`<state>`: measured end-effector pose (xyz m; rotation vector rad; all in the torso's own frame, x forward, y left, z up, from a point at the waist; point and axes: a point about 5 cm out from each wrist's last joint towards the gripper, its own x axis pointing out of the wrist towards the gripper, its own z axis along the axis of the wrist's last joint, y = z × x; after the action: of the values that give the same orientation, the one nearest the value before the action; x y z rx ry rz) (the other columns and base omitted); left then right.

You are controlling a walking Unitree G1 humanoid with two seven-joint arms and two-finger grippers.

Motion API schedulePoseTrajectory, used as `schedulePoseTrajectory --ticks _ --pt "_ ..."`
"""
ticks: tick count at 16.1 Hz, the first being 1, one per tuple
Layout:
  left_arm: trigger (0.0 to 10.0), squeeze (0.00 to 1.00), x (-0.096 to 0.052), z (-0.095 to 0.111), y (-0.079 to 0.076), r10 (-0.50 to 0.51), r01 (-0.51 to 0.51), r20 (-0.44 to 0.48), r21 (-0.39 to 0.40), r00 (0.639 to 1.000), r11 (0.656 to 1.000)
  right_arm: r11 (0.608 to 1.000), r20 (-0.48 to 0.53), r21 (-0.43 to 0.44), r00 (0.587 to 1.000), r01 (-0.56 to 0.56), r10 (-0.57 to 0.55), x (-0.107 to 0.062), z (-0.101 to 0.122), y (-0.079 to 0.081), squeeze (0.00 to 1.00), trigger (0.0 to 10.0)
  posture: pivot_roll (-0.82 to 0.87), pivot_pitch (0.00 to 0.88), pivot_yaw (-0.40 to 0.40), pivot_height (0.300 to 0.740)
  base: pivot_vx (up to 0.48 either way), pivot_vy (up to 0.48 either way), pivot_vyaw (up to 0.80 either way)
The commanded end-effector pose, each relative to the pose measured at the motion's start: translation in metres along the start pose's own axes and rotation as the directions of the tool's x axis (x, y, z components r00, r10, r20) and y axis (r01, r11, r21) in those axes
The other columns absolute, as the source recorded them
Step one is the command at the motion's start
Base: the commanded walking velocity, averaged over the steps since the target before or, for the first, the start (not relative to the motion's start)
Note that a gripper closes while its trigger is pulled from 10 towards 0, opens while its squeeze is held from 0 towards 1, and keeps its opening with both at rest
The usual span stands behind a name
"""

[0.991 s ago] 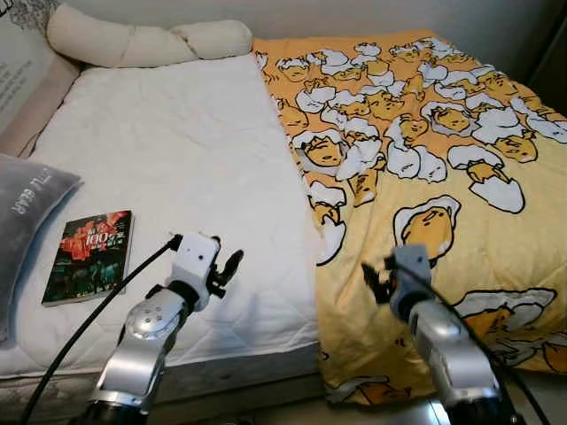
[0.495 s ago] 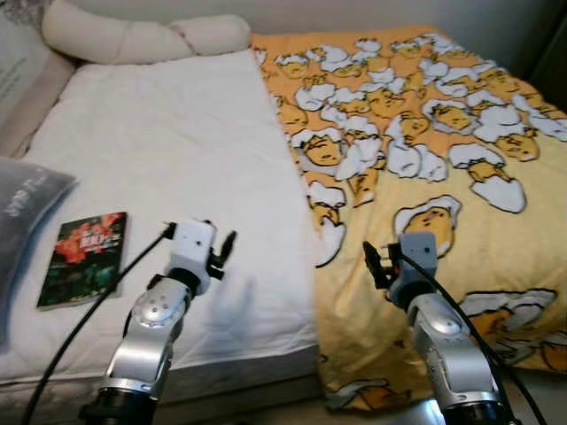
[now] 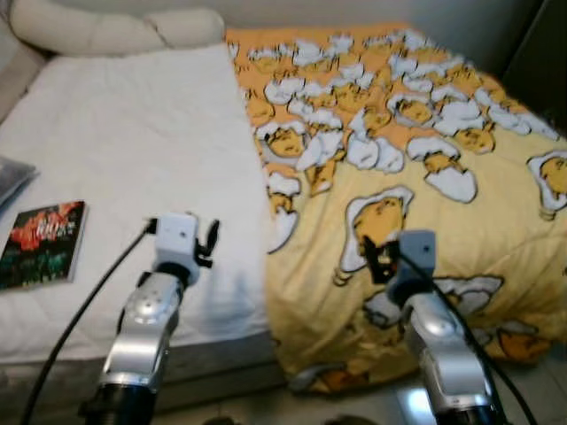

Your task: Clean up the room

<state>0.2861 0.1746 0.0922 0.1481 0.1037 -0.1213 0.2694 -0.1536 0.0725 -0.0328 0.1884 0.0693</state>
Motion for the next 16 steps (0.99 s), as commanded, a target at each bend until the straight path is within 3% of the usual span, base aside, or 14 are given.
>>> schedulePoseTrajectory --ticks 1,11,16 --pt "10.0 0.0 0.0004 0.0002 -0.0045 -0.007 0.007 0.001 -0.003 1.0 1.0 0.999 0.002 0.006 0.999 0.039 -0.039 -0.0017 0.0 -0.0106 0.0 10.0 0.01 0.0 0.034 0.74 0.0 -0.48 0.0" --pt "10.0 0.0 0.0015 -0.0005 -0.0072 -0.005 0.005 0.001 0.0 1.0 1.0 0.997 -0.014 0.017 0.997 0.078 -0.078 -0.0025 -0.004 -0.0151 0.0 10.0 0.01 0.0 0.032 0.74 0.0 -0.48 0.0" --pt "10.0 0.0 0.0024 -0.0018 -0.0082 -0.004 0.004 -0.008 -0.018 1.0 1.0 0.993 -0.036 0.038 0.993 0.112 -0.111 -0.003 -0.007 -0.0199 0.0 10.0 0.01 0.0 0.033 0.74 0.0 0.0 -0.63"
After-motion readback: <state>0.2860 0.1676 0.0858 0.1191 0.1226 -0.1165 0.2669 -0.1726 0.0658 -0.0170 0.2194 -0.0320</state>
